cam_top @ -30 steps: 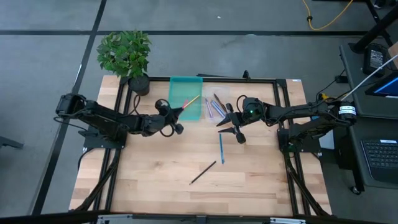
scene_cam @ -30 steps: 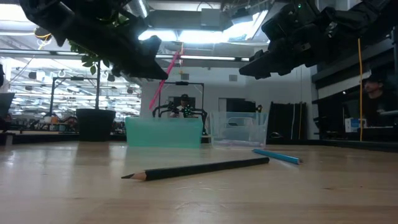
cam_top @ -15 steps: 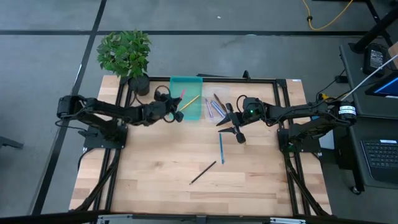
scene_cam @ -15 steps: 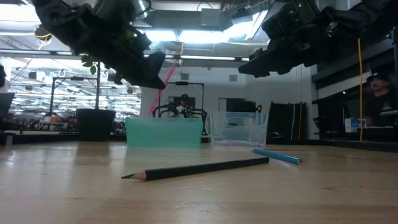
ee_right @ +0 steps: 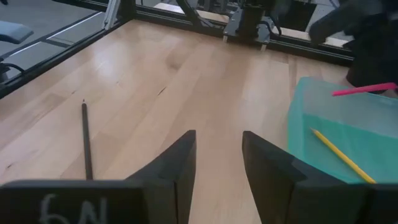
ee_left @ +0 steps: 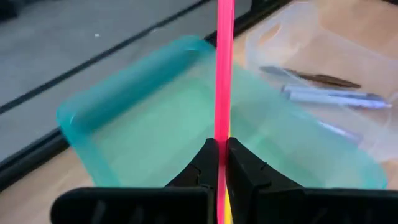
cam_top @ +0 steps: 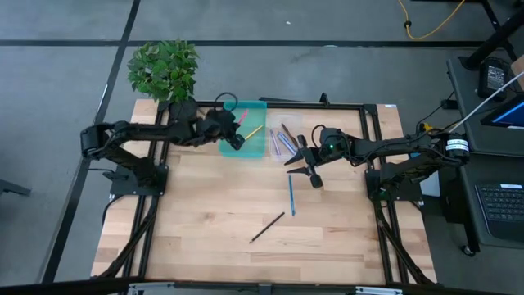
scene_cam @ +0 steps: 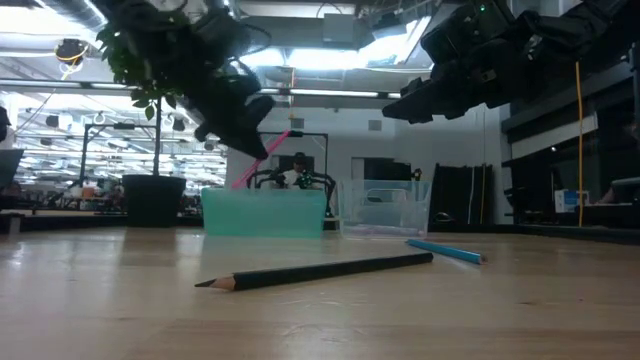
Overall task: Sort pens & pencils
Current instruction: Put the pink pencil into the blue bin, then put the blue pencil into the blue bin
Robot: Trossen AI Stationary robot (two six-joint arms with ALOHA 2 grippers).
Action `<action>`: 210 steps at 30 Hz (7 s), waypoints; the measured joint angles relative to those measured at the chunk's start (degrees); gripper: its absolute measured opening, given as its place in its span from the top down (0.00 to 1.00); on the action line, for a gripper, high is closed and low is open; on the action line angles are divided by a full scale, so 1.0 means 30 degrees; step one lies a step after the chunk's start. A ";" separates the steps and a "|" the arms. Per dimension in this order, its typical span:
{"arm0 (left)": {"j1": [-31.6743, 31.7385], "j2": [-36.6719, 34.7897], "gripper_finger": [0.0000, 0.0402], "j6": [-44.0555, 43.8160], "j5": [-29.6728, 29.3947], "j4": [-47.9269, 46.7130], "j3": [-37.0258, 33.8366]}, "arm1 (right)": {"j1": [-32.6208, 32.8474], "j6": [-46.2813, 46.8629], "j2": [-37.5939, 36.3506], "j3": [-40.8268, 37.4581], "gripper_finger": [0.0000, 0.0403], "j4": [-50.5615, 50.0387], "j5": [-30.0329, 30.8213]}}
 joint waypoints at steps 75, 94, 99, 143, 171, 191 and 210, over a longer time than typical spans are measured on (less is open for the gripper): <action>-1.1317 -0.5985 0.82 0.5966 0.2221 0.9656 -0.6336 | 0.2419 0.5914 -0.1595 0.0305 0.67 -0.1932 0.6521; -1.4946 -0.6162 0.82 0.6056 0.0506 1.3199 -0.9588 | 0.9050 1.9666 0.0873 0.2710 0.67 -0.7900 1.5241; -1.5122 -0.6148 0.82 0.6067 0.0965 1.3069 -0.9588 | 1.0099 2.2327 0.3651 0.4458 0.67 -0.9303 1.5231; -1.6432 -0.6090 0.82 0.5933 0.1693 1.0070 -0.9588 | 0.8378 3.0520 1.2286 1.5569 0.67 -2.4739 1.1780; -1.6432 -0.6090 0.82 0.5874 0.1686 0.9764 -0.9588 | 0.8381 3.1458 1.4596 1.5671 0.67 -2.4137 1.1290; -1.6432 -0.6090 0.82 0.5408 0.1686 0.9717 -0.9588 | 0.8371 3.1586 1.4972 1.5635 0.67 -2.3977 1.0901; -1.6433 -0.6090 0.82 0.5379 0.1686 0.9717 -0.9588 | 0.8388 3.1389 1.4972 1.5620 0.94 -2.3649 1.0933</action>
